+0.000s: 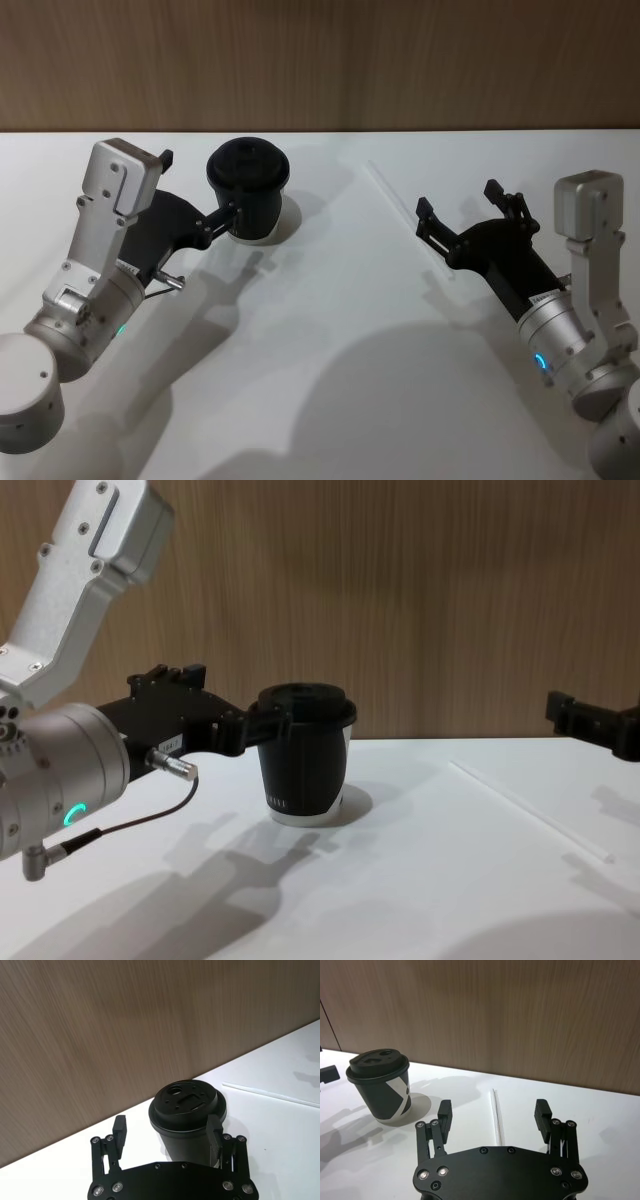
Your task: Pick up the straw with one hand, pass it to the other hand, and insert it into the cup.
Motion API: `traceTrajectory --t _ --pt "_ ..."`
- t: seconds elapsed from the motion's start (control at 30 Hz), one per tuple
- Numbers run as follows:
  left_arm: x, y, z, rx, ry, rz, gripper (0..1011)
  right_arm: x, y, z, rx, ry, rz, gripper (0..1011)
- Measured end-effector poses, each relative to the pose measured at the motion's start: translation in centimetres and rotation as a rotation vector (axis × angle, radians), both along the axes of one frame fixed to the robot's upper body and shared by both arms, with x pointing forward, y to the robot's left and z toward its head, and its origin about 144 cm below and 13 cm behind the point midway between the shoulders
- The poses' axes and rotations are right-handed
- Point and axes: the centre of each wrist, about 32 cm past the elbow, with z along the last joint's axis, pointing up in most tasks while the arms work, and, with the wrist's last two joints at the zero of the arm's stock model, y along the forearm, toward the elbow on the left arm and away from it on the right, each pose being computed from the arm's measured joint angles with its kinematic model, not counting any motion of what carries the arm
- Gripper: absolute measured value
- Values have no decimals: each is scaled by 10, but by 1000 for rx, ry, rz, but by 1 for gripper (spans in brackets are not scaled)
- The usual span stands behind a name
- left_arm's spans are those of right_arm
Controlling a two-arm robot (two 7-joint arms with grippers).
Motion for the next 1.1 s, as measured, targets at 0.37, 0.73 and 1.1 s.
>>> traceTrajectory --t 0.37,0.73,1.1 --pt "0 0 0 0 0 0 1000 0 -2 -1 -11 12 -11 1001" --pt "0 0 0 0 0 0 1000 6 -10 -5 -81 107 -42 1001" --pt "0 0 0 0 0 0 1000 30 -18 -9 -167 217 -32 1001"
